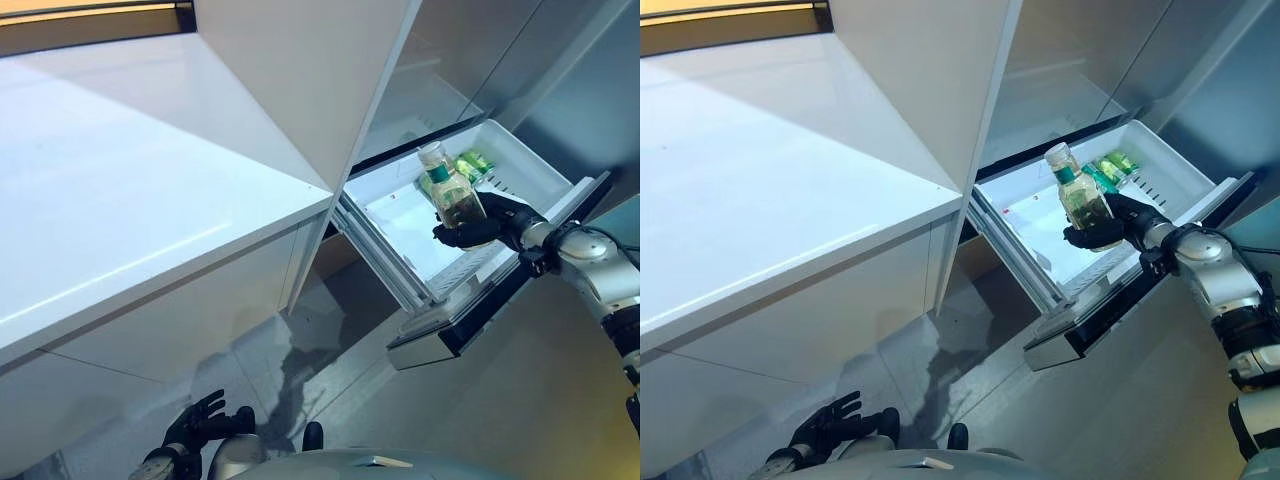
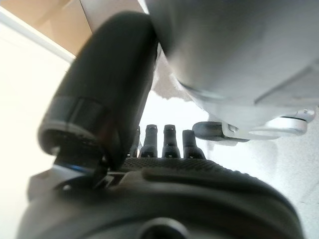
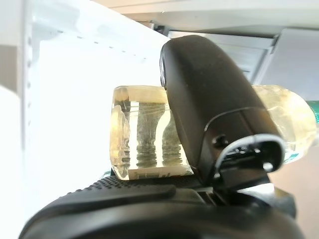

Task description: Put drinks into fridge and close the fridge

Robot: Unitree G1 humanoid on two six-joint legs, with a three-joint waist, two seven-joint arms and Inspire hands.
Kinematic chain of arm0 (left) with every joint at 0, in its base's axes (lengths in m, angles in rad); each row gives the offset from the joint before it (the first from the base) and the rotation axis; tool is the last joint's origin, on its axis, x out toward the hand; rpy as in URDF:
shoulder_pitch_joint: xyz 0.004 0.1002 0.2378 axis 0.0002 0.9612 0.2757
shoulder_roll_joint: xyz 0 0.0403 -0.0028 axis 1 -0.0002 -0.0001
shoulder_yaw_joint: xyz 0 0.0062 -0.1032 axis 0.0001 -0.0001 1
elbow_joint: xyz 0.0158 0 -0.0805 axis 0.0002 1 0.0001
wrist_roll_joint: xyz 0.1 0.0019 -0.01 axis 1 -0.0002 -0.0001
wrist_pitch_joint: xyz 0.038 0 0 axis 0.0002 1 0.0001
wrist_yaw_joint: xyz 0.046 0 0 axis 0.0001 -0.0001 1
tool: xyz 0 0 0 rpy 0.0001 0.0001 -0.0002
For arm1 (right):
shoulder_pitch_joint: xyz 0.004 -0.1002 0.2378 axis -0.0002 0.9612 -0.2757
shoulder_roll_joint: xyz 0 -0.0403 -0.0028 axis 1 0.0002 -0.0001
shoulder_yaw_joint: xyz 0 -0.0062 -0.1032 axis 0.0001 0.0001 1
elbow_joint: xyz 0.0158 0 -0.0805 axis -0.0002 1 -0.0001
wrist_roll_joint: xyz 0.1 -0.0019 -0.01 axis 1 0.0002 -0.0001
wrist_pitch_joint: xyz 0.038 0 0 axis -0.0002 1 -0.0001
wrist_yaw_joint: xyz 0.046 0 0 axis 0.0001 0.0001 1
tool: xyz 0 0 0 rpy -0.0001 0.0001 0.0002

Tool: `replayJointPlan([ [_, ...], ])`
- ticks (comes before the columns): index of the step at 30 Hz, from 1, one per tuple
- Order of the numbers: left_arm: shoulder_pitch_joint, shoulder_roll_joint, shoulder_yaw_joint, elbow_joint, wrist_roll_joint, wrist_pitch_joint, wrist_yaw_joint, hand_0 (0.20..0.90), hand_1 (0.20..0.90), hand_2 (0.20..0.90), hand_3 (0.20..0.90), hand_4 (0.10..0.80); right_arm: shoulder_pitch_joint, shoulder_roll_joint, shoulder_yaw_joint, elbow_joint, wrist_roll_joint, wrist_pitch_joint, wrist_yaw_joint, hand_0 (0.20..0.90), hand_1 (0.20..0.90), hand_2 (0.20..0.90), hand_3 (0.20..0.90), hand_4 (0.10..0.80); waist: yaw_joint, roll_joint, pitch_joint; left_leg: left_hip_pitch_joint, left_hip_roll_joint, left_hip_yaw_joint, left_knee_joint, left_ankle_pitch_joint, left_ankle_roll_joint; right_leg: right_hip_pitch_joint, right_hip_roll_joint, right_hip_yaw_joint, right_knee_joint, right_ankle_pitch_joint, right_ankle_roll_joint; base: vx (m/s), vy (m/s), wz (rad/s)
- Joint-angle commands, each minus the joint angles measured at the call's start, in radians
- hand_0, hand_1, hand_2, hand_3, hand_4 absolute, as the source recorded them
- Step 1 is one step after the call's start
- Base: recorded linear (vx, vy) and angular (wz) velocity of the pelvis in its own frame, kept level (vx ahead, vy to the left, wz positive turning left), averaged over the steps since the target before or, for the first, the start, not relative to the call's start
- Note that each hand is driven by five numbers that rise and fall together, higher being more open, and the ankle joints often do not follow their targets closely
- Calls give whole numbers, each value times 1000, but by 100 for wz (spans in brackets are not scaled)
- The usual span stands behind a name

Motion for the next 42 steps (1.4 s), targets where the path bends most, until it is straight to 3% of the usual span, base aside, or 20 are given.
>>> replayJointPlan([
  [1,22,50,-12,16,45,-30,26,900,900,900,900,800,-271,-58,-60,49,37,-37,-81,300,300,300,200,100,28,2,2,-34,-22,-76,49,-94,38,-78,22,-43,35,84,57,36,-60,9],
  [8,24,69,3,-33,65,-13,55,900,900,900,900,800,-214,-31,-96,124,41,48,-125,300,300,300,200,100,57,-5,69,-103,-36,-85,216,-143,49,-88,9,-62,122,51,35,70,-94,15],
  [12,4,103,6,-51,42,-23,54,900,900,900,900,800,-228,-9,-96,180,51,39,-166,300,300,300,200,100,83,0,146,-165,-50,-97,302,-176,60,-107,11,-64,153,42,27,-77,-139,23],
  [17,-21,138,2,-72,25,-21,58,900,900,900,900,800,-276,3,-75,235,35,41,-175,300,300,300,200,100,104,25,210,-209,-56,-131,307,-168,58,-138,21,-70,169,38,25,-135,-77,17],
  [20,-28,137,-29,-214,-7,100,114,900,900,900,900,800,-317,7,-21,245,21,67,-193,300,300,300,200,100,107,52,225,-219,-61,-140,287,-154,57,-155,17,-72,160,44,28,-83,-1,3],
  [24,-82,185,-56,-307,-39,234,144,900,900,900,900,800,-419,-14,26,355,-42,100,-97,300,300,300,200,100,117,56,217,-240,-62,-148,291,-155,57,-164,19,-71,148,47,27,-16,-63,4],
  [33,-171,226,-87,-326,-74,301,169,900,900,900,900,800,-560,17,136,525,-136,146,-42,300,300,300,200,100,135,61,233,-254,-60,-154,285,-147,52,-175,12,-91,141,55,25,-16,-36,2],
  [42,-198,238,-96,-314,-59,304,159,900,900,900,900,800,-638,32,199,650,-243,183,33,309,309,309,211,111,157,56,243,-259,-64,-159,290,-144,48,-175,3,-107,134,65,25,17,-15,6],
])
